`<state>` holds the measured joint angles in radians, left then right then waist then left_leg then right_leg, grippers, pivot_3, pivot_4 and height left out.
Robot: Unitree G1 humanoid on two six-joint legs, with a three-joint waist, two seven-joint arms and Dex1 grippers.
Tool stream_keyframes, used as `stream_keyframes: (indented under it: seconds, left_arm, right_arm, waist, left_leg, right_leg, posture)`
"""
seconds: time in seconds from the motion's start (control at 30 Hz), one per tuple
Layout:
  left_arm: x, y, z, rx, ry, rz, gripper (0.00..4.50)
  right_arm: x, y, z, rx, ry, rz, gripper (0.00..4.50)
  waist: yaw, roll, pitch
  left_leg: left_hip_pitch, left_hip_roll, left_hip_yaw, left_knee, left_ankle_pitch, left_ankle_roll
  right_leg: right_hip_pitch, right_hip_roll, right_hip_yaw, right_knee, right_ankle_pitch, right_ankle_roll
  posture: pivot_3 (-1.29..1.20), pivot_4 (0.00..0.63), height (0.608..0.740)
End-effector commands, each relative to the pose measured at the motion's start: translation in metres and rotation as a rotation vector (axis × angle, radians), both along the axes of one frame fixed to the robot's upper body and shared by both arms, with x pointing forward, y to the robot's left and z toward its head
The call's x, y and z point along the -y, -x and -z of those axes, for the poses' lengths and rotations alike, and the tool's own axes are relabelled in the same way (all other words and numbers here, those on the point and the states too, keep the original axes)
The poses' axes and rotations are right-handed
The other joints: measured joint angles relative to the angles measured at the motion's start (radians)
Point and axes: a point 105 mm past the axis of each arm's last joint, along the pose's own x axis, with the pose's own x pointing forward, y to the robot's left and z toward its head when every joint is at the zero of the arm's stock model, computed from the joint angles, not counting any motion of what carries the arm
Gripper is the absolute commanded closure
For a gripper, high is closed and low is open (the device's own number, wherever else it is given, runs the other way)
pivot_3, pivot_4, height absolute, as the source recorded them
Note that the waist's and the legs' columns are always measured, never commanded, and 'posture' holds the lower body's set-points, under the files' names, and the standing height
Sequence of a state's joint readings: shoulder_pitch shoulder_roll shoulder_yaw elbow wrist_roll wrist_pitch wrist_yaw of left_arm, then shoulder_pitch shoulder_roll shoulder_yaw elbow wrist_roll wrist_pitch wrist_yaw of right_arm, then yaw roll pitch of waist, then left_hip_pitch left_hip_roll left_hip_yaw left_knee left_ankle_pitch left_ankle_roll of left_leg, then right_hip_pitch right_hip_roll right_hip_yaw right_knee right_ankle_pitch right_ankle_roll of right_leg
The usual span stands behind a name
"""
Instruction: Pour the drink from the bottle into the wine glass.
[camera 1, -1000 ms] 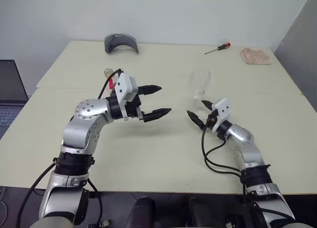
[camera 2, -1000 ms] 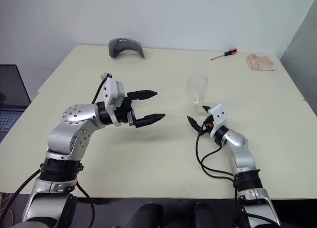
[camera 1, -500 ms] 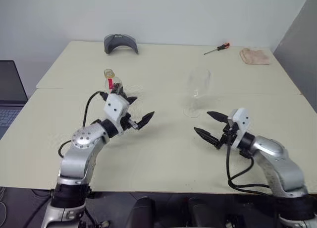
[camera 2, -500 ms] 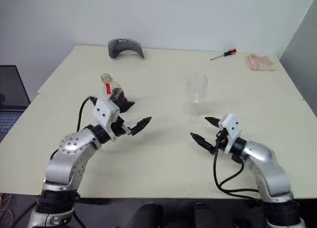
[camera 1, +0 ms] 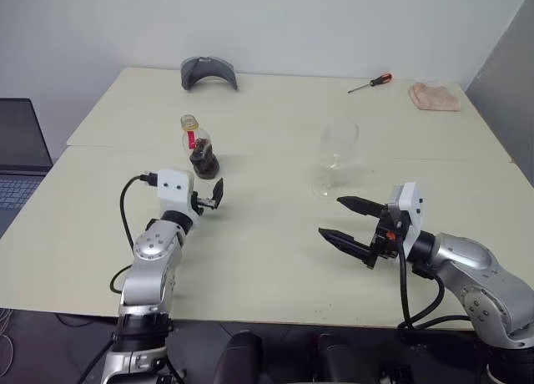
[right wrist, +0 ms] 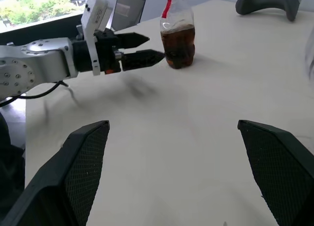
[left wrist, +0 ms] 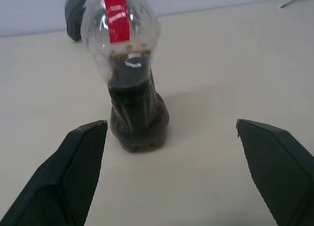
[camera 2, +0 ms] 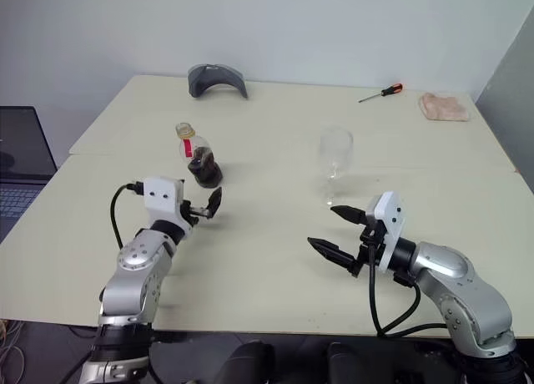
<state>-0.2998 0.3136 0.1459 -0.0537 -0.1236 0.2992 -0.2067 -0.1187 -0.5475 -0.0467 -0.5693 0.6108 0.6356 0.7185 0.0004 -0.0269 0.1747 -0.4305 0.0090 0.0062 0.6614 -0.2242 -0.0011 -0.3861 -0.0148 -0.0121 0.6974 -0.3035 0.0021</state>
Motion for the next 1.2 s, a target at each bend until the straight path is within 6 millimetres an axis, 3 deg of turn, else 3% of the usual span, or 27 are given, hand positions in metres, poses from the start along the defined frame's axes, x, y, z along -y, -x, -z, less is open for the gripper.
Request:
stream_keyframes:
  seconds: [0.03,0.37,0.63,1.17,1.2]
  left_arm:
    - [-0.014,-0.006,-0.016,0.039,-0.021,-0.047,0.0]
    - [-0.025,-0.018,-0.014,0.03,-0.039,-0.117,0.0]
    - [-0.029,-0.042,-0.016,-0.002,-0.003,-0.123,0.0]
    - [-0.02,-0.08,-0.024,-0.008,0.044,-0.039,0.0]
    - [-0.018,-0.081,-0.024,-0.005,0.05,-0.033,0.41]
  right_arm:
    - [-0.004,0.005,-0.012,0.056,-0.001,-0.027,0.04]
    - [-0.007,0.006,-0.012,0.062,0.002,-0.027,0.04]
    - [-0.01,0.004,-0.016,0.066,0.009,-0.037,0.04]
    - [-0.014,0.003,-0.017,0.07,0.004,-0.029,0.04]
    - [-0.015,0.003,-0.017,0.071,0.004,-0.028,0.0]
  waist:
    - [-0.001,0.0,0.0]
    - [-0.002,0.0,0.0]
    - [0.0,0.0,0.0]
    - [-0.001,-0.001,0.0]
    - [-0.002,-0.001,0.0]
  left_leg:
    - [0.0,0.0,0.0,0.0,0.0,0.0]
    - [0.0,0.0,0.0,0.0,0.0,0.0]
    - [0.0,0.0,0.0,0.0,0.0,0.0]
    - [0.0,0.0,0.0,0.0,0.0,0.0]
    - [0.0,0.0,0.0,0.0,0.0,0.0]
  right_leg:
    - [0.0,0.0,0.0,0.0,0.0,0.0]
    - [0.0,0.0,0.0,0.0,0.0,0.0]
    - [0.0,0.0,-0.001,0.0,0.0,0.0]
    - [0.0,0.0,-0.001,0.0,0.0,0.0]
    - [0.0,0.0,-0.001,0.0,0.0,0.0]
  posture:
    - [0.0,0.15,0.74]
    - [0.0,0.15,0.74]
    - [0.0,0.15,0.74]
    - [0.0,0.15,0.74]
    - [0.0,0.15,0.74]
